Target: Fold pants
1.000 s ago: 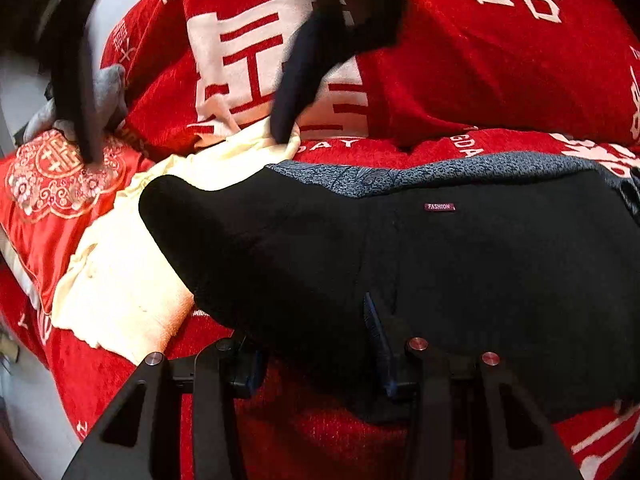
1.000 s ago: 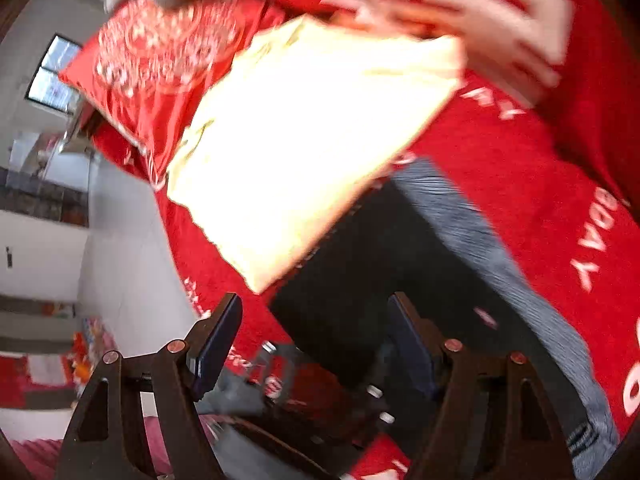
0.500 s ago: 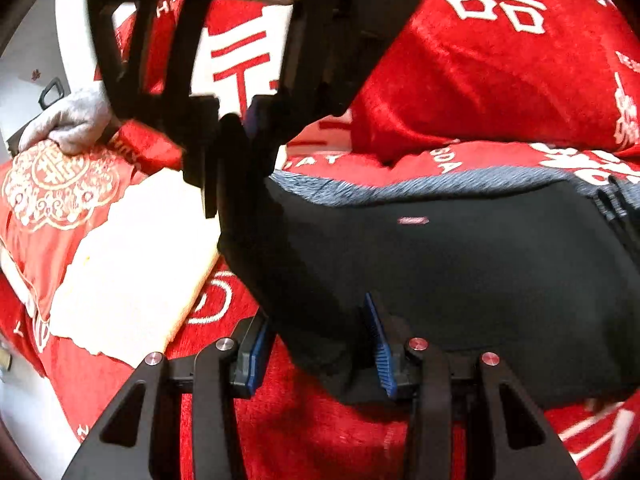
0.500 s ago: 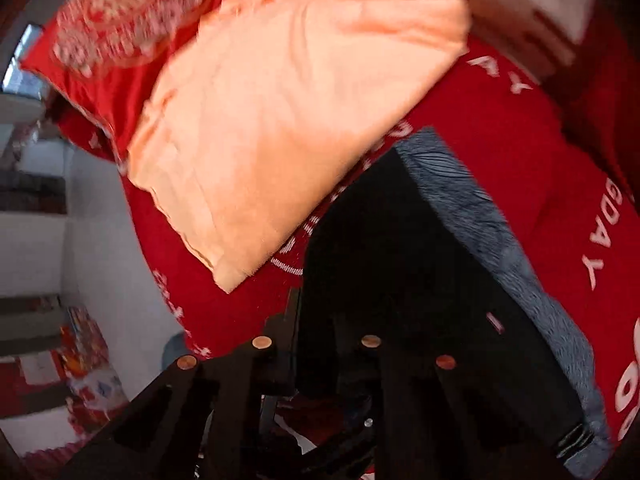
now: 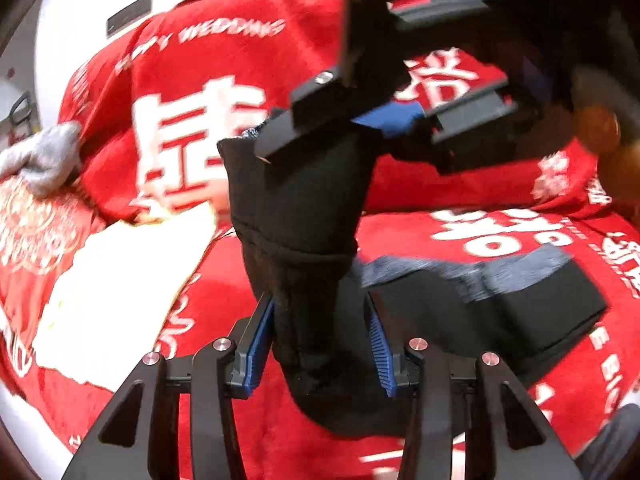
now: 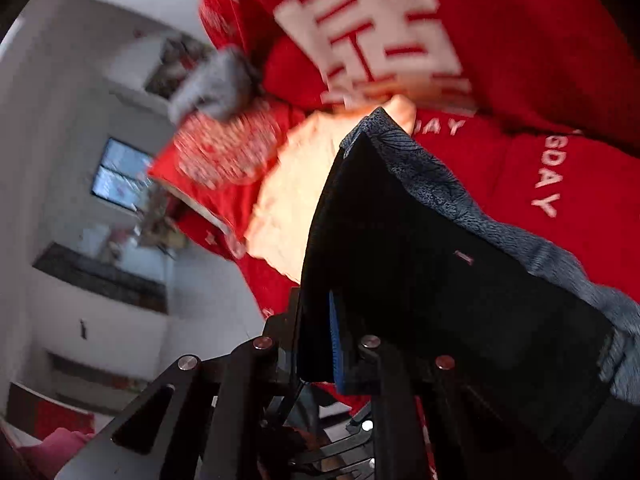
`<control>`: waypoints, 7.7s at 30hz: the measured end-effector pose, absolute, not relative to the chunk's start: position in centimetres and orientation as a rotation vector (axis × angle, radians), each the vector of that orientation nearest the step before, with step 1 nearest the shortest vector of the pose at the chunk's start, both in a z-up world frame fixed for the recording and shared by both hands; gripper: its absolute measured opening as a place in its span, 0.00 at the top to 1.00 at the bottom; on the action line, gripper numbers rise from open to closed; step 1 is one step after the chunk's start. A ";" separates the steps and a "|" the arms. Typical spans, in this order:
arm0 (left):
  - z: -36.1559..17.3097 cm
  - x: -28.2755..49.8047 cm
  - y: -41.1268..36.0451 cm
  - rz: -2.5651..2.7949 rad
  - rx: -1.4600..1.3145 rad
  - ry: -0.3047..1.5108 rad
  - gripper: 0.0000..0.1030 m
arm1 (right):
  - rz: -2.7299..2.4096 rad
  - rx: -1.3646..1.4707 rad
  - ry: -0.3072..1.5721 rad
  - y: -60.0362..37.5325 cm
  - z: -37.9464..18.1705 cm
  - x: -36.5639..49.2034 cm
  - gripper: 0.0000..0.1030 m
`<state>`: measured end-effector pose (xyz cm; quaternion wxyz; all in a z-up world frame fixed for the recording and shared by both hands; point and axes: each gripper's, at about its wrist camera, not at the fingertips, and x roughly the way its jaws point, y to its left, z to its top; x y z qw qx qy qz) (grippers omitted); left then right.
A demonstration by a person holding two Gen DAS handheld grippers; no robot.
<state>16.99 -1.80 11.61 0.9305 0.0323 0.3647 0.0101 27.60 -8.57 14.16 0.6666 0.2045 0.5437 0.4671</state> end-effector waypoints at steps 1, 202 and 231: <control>12.1 17.1 -2.9 0.000 0.076 0.740 0.57 | 1.051 0.484 1.197 -10.3 14.7 27.2 0.87; 1.8 27.8 -9.3 -0.129 -0.111 1.281 0.01 | 0.389 0.733 1.143 -45.5 -2.7 21.8 0.00; -2.1 31.0 -10.3 -0.396 -0.329 1.372 0.03 | 0.590 0.700 1.235 -43.5 -4.6 26.9 0.26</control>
